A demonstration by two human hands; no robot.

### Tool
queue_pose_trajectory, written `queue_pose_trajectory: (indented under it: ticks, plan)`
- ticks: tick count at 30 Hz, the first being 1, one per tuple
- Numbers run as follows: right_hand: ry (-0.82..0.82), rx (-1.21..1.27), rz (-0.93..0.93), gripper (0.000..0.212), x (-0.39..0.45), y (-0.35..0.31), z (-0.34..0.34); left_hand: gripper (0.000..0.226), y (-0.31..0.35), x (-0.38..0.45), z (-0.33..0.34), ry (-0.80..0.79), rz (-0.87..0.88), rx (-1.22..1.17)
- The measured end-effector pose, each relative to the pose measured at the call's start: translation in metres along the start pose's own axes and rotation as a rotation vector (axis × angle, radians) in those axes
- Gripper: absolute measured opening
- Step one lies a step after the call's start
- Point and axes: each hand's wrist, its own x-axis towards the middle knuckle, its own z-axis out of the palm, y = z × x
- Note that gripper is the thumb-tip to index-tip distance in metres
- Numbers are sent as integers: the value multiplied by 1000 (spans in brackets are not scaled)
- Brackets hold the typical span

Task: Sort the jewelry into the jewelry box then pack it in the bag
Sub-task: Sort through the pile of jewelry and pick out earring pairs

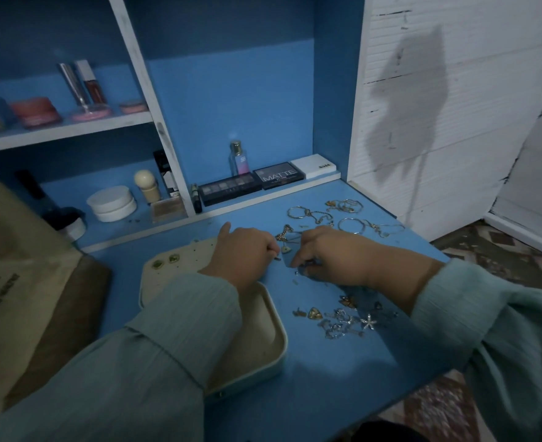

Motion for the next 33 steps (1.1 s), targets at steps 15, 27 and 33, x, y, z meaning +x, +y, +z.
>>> queue_pose_trajectory:
  ticks: [15, 27, 33]
  plan:
    - [179, 559, 299, 24, 1, 7, -9, 20, 9, -8, -8, 57, -36, -564]
    - [373, 803, 225, 16, -11, 5, -7, 15, 25, -18, -17, 22, -49, -1021]
    - [411, 745, 149, 22, -20, 3, -6, 19, 30, -18, -20, -23, -99, -964]
